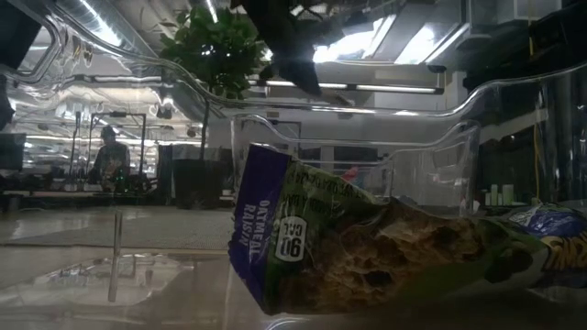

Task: Pick and place Granola Bars by type
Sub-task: Put the orange granola bar into the top transparent bin

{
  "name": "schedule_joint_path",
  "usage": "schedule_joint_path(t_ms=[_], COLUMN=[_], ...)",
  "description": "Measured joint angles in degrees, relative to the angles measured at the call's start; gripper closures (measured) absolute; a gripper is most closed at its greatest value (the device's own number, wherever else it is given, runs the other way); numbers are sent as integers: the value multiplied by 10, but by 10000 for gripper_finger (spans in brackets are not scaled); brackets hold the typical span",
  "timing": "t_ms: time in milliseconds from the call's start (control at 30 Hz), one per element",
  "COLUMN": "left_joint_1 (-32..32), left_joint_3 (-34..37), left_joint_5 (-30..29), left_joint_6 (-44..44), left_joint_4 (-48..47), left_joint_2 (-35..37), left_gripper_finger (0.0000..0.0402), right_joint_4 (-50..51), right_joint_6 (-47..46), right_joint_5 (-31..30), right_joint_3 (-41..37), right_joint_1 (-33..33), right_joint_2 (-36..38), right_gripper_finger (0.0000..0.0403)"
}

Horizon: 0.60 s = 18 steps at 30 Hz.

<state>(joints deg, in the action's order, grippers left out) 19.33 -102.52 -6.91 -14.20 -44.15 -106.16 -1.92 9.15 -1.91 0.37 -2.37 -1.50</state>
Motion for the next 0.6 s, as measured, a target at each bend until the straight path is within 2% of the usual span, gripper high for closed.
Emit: schedule_joint_path(t_ms=[600], left_joint_1=[20], left_joint_3=[-1], left_joint_5=[-11], left_joint_6=[9], left_joint_4=[-3], left_joint_2=[-98], left_gripper_finger=[398], right_joint_4=[0], right_joint_6=[-3], right_joint_5=[0], right_joint_3=[0], right_joint_1=[0], right_joint_2=[0], right_gripper_finger=[254])
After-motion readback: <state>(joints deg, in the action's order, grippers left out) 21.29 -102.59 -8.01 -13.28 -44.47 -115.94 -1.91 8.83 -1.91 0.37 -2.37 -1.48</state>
